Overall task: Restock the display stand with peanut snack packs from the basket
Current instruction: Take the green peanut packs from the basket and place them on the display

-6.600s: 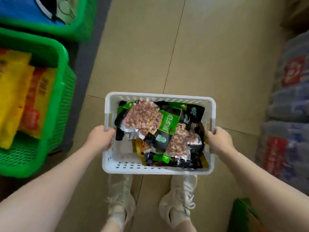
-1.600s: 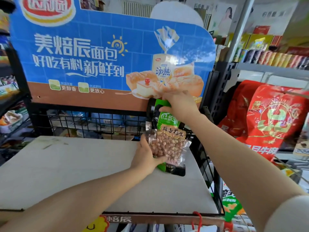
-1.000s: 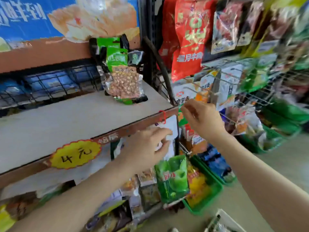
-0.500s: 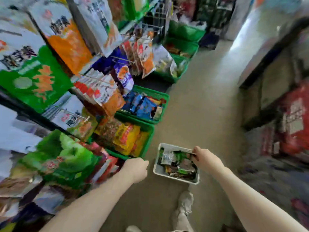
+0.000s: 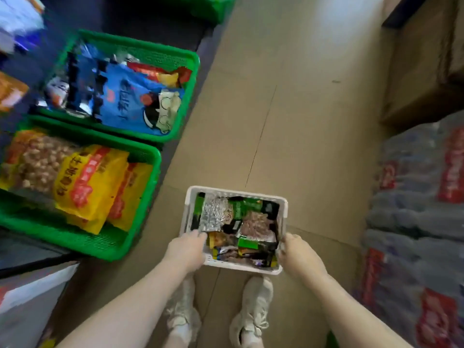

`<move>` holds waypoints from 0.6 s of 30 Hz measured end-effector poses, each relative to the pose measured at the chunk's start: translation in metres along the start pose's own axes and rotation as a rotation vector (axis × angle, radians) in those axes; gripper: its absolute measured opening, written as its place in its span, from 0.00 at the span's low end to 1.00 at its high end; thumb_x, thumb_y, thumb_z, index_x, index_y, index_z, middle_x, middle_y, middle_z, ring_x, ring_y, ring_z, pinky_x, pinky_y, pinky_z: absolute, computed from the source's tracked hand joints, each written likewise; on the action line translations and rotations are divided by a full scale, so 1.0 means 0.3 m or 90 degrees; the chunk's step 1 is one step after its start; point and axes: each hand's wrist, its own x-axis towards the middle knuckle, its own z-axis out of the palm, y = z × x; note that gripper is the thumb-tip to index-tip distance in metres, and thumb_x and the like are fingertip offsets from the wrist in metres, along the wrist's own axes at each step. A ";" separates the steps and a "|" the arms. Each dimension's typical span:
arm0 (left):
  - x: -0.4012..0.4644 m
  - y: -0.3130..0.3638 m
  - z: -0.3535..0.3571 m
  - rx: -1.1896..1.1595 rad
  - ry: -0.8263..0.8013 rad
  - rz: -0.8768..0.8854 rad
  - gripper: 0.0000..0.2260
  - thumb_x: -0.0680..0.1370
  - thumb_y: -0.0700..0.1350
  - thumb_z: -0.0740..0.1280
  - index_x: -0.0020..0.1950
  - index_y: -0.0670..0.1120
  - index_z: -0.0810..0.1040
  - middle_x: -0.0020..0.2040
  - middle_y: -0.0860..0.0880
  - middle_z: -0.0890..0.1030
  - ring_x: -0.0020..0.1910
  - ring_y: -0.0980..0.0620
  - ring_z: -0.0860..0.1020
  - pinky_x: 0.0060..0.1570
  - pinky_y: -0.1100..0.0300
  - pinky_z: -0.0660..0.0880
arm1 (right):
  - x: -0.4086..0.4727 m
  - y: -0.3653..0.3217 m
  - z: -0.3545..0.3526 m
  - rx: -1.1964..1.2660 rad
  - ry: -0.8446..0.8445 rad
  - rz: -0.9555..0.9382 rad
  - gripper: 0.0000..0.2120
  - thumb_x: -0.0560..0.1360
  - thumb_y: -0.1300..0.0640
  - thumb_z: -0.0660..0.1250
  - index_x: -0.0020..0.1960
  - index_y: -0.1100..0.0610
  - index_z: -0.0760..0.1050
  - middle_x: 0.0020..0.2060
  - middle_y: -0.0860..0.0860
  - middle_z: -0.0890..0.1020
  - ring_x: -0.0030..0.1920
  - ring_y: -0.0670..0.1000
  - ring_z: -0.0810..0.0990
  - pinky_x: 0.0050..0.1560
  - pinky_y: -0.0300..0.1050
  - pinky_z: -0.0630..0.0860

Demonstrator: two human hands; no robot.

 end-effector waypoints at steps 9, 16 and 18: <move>0.621 -0.071 0.321 0.065 0.115 0.032 0.42 0.73 0.49 0.70 0.76 0.48 0.44 0.77 0.41 0.50 0.74 0.42 0.57 0.70 0.51 0.61 | 0.563 0.048 0.390 0.191 0.037 0.089 0.21 0.80 0.52 0.54 0.70 0.62 0.60 0.68 0.60 0.68 0.67 0.59 0.68 0.64 0.50 0.68; 0.780 -0.093 0.437 0.083 0.116 0.080 0.50 0.72 0.54 0.68 0.70 0.51 0.26 0.76 0.42 0.35 0.75 0.41 0.38 0.68 0.49 0.36 | 0.728 -0.019 0.516 0.367 0.144 0.266 0.35 0.78 0.49 0.59 0.76 0.61 0.44 0.76 0.58 0.53 0.76 0.59 0.51 0.74 0.56 0.53; 0.774 -0.091 0.444 0.060 0.112 0.086 0.46 0.72 0.52 0.65 0.72 0.54 0.28 0.76 0.44 0.35 0.75 0.40 0.38 0.71 0.46 0.40 | 0.755 -0.022 0.524 0.418 0.180 0.335 0.36 0.77 0.48 0.61 0.76 0.61 0.46 0.75 0.58 0.57 0.75 0.60 0.54 0.73 0.59 0.55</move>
